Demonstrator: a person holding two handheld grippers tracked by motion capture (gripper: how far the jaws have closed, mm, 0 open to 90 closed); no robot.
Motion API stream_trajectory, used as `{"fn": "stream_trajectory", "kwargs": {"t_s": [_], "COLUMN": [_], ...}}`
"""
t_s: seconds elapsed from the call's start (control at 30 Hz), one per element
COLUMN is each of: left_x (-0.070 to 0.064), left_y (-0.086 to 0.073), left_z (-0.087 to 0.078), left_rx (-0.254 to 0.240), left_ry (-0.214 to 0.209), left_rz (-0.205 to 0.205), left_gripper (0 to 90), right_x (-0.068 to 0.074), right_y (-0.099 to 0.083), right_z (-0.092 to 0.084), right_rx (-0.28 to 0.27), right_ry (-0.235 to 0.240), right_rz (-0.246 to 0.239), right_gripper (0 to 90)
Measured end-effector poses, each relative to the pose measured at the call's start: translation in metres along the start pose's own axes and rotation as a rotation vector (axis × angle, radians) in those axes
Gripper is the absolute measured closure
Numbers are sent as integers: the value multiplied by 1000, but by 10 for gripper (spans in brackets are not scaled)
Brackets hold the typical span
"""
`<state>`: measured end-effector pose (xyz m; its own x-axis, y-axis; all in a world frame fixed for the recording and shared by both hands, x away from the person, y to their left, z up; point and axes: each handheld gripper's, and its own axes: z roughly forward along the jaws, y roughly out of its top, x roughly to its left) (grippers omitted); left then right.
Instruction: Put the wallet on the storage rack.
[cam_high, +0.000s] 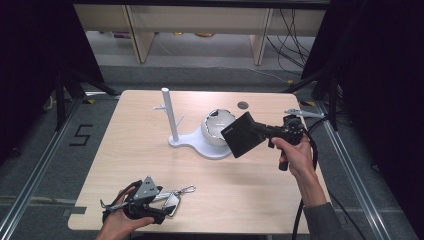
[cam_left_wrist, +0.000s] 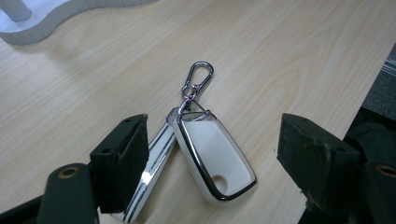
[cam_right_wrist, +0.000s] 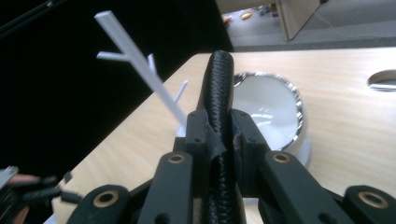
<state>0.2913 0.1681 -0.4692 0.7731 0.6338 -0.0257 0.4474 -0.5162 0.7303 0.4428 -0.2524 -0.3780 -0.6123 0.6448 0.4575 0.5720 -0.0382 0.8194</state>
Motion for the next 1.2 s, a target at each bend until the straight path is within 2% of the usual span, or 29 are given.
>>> {"fn": "stream_trajectory", "kwargs": {"t_s": [0.03,0.07,0.1,0.13,0.17,0.2,0.23,0.27,0.3,0.4,0.47,0.5,0.53,0.57,0.6,0.63,0.67,0.7,0.73,0.77,0.8,0.83,0.87,0.93,0.97,1.07,1.1,1.17,1.2], "left_x": [0,2,2,3,3,3,3,3,3,3,4,4,3,3,3,4,5,5,4,5,5,5,5,5,5,6,5,6,5], "left_y": [0,0,0,0,0,-1,-1,-1,-1,-2,-2,-2,-2,-2,-2,-2,-2,-2,-3,-3,-3,-3,-3,-3,-3,-3,-4,-4,-4], "left_z": [0,-1,-1,-2,-2,-2,-2,-2,-1,-1,-1,-1,-1,-1,-1,-2,-2,-2,-1,-2,-2,-2,-2,-2,-2,-1,-1,-1,0], "left_rx": [4,13,7,10,9,18,8,12,13,19,19,24,17,17,17,20,26,25,15,18,22,20,20,20,21,20,21,31,24], "left_ry": [0,7,1,7,7,8,4,2,8,5,0,7,-3,-3,-1,0,7,6,0,-3,5,3,3,0,-1,-3,-5,2,-6], "left_rz": [1,10,2,6,5,15,0,3,-1,2,-3,-5,-13,-13,-13,2,1,2,-10,-6,-6,-13,-13,-13,-13,-11,-19,-1,-14], "left_gripper": [244,243,242,242,239,238,237,237,237,235,234,234,234,234,234,233,233,233,233,232,233,233,233,232,232,231,231,230,230], "right_x": [-2,-2,-5,-8,-9,-12,-12,-14,-15,-21,-21,-25,-24,-27,-27,-27,-29,-28,-31,-31,-33,-30,-30,-35,-35,-38,-40,-40,-38], "right_y": [3,6,10,12,15,18,20,23,25,30,33,34,34,36,36,37,37,37,37,38,37,37,37,34,33,31,27,25,24], "right_z": [1,3,5,7,10,12,13,16,19,28,34,38,41,45,45,51,54,57,59,62,65,68,68,77,80,86,94,100,103], "right_rx": [-3,1,-8,-16,-19,-23,-20,-23,-19,-19,-12,-21,-13,-12,-12,2,1,6,4,13,8,26,26,32,39,46,63,71,75], "right_ry": [-7,-21,-34,-41,-47,-56,-60,-76,-83,-101,-117,-119,-121,-127,-127,-145,-153,-158,-164,-159,-157,-160,-160,-162,-166,-165,-176,-173,-170], "right_rz": [2,24,4,6,36,15,37,29,55,32,76,50,77,56,56,81,68,102,77,95,66,125,125,85,106,102,86,88,109], "right_gripper": [793,792,792,793,792,792,792,792,792,792,792,792,792,792,792,792,792,792,792,792,792,792,792,792,792,792,791,791,791]}}
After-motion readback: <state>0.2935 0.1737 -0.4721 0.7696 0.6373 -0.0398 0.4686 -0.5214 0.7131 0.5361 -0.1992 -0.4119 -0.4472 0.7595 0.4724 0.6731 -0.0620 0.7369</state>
